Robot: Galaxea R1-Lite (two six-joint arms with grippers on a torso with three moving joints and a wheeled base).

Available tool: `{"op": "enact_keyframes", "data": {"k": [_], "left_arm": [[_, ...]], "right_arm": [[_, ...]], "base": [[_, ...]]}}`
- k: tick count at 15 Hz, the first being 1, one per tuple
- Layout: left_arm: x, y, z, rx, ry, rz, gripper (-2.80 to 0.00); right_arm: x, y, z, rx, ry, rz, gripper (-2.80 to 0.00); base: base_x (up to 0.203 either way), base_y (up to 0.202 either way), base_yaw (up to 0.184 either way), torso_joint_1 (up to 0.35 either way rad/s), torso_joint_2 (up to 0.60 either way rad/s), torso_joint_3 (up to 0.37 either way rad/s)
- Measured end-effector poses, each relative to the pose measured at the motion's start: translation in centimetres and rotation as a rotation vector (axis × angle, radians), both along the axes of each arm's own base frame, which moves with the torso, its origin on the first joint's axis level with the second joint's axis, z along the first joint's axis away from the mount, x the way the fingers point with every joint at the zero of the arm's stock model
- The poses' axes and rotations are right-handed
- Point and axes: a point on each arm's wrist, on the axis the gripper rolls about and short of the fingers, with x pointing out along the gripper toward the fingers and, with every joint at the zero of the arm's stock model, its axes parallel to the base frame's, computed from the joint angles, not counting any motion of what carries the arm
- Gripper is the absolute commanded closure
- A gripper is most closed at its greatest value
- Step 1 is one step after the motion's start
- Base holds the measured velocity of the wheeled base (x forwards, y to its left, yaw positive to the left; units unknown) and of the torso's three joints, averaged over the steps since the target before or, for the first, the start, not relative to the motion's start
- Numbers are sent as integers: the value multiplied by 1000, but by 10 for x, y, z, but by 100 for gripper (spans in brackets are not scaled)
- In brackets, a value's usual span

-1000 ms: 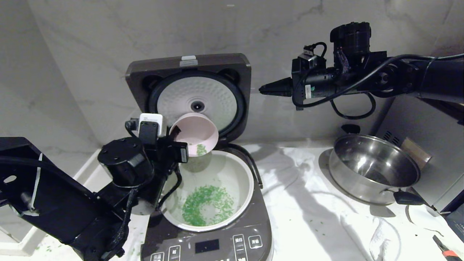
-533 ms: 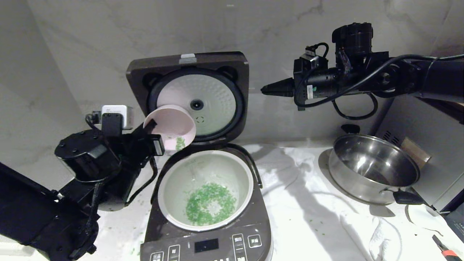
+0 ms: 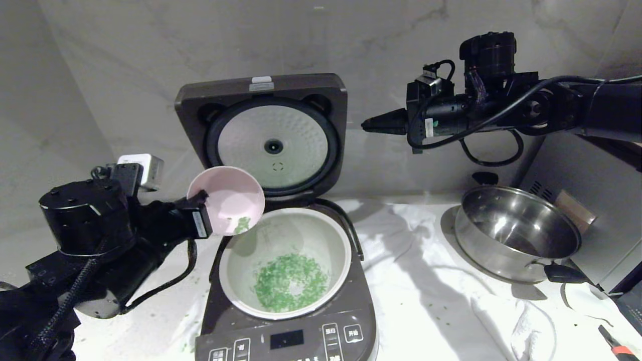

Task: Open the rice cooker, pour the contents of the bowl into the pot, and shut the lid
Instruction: Place the bowl on the table

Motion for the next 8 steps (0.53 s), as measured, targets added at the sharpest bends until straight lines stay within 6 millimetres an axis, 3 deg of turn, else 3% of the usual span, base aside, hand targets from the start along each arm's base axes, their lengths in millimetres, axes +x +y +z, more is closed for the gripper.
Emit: {"op": "enact_keyframes", "data": {"k": [3, 8], "left_arm": [[-7, 6, 4, -25, 155, -39, 0], [-10, 38, 46, -186, 483, -111, 0]], "right_arm": [[-2, -1, -2, -4, 6, 1, 0], [-9, -1, 1, -6, 6, 4, 0]], "base": [[0, 0, 0, 0, 0, 0], [0, 0, 0, 0, 0, 0]]}}
